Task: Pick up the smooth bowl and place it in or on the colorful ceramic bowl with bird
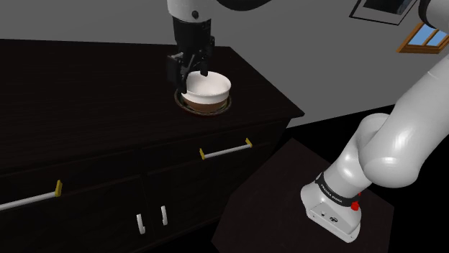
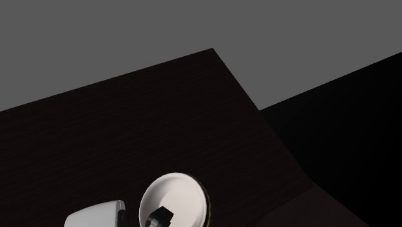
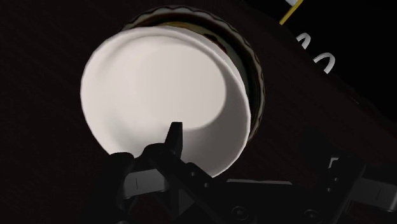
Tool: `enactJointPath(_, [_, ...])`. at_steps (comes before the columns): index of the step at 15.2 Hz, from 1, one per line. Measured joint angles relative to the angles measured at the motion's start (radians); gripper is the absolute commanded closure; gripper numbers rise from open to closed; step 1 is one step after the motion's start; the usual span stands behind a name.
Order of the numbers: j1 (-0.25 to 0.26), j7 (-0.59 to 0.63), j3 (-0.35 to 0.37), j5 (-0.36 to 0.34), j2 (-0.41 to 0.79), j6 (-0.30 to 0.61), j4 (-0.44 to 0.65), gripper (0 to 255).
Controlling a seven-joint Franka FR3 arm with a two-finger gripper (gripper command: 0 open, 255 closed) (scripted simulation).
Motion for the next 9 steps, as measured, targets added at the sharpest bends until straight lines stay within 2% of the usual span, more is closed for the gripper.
enactJointPath(3, [0.005,0.000,0.006,-0.002,0.011,-0.079,0.089,0])
enactJointPath(9, [0.007,0.001,0.008,-0.004,0.018,-0.095,0.109,0])
